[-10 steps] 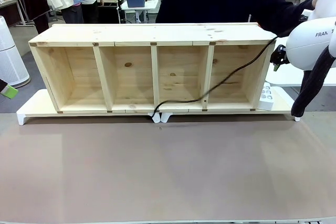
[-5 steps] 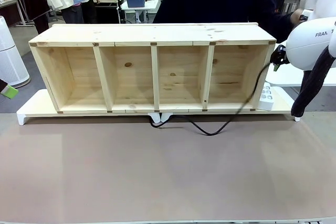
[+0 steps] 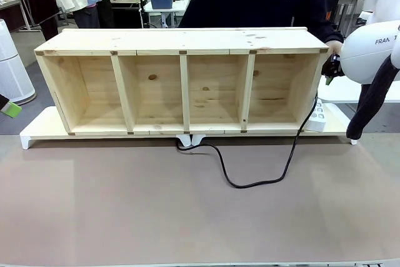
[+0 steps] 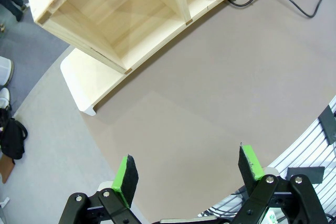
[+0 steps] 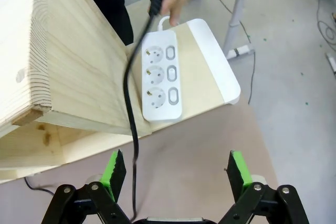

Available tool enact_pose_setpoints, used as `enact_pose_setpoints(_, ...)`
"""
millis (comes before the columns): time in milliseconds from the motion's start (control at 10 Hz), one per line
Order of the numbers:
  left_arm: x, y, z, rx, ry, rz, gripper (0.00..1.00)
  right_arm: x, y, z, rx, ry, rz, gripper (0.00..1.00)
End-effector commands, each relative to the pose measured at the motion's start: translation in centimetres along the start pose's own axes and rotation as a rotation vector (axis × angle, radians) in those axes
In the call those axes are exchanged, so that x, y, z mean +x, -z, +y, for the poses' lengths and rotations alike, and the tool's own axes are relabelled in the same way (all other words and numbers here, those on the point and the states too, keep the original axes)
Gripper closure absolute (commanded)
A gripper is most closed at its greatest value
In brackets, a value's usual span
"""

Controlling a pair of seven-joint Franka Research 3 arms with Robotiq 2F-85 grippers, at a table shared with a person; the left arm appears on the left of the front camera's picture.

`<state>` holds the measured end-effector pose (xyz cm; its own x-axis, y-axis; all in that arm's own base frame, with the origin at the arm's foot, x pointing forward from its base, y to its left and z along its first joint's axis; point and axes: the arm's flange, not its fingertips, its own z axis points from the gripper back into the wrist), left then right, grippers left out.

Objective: Perform cable management.
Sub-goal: Release the Power Cable when the human grasps it.

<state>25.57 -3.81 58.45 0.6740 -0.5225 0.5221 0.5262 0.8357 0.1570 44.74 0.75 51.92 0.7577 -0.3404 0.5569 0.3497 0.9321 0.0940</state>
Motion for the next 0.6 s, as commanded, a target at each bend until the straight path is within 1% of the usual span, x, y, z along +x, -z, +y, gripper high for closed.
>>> enact_pose_setpoints(0, 0.21, 0.05, 0.1, 0.004, 0.006, -0.011, 0.0, -0.06, 0.04, 0.15, -0.001, 0.007, -0.001, 0.0)
enact_pose_setpoints(500, 0.21, 0.05, 0.1, 0.004, 0.006, -0.011, 0.0, -0.06, 0.04, 0.15, -0.001, 0.007, -0.001, 0.0)
